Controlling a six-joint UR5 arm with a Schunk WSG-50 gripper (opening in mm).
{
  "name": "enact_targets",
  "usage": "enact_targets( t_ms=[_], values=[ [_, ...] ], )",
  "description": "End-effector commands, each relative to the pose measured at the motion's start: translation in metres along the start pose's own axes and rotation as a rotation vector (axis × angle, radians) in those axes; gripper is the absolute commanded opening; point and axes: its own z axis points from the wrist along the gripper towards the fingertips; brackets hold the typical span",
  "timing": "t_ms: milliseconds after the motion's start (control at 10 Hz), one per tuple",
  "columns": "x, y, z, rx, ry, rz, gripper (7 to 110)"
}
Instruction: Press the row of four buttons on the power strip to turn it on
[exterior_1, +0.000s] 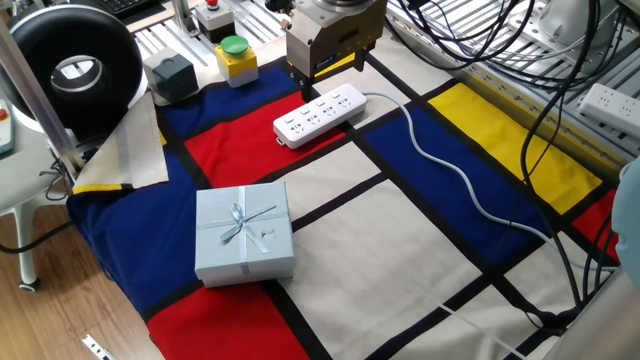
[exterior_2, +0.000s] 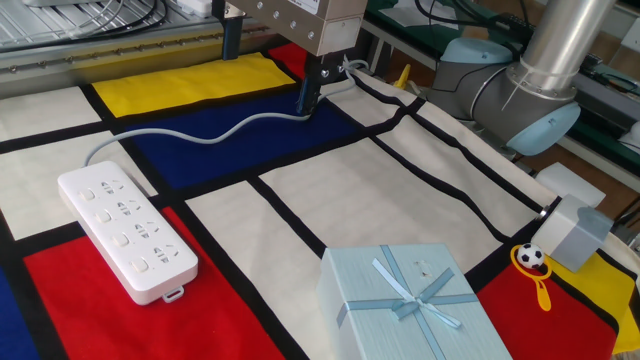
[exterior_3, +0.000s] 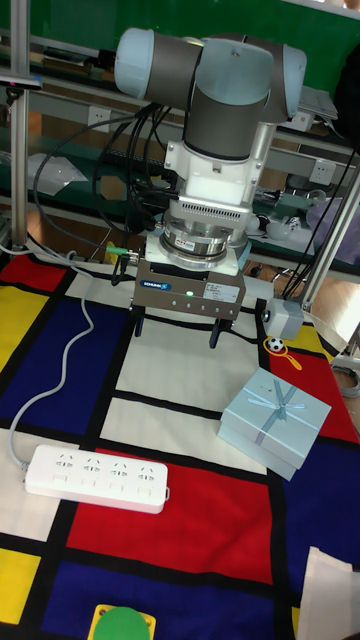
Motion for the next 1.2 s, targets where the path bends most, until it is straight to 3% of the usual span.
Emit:
enact_targets(
  t_ms=[0, 100, 600, 1100],
  values=[
    [-0.047, 0.021, -0.005, -0.084, -0.184, 0.088, 107],
    [-0.047, 0.023, -0.006, -0.08, -0.184, 0.09, 7],
    [-0.047, 0.021, -0.005, -0.074, -0.184, 0.091, 7],
    [-0.048, 0.005, 0.0, -0.035, -0.198, 0.06, 7]
  ],
)
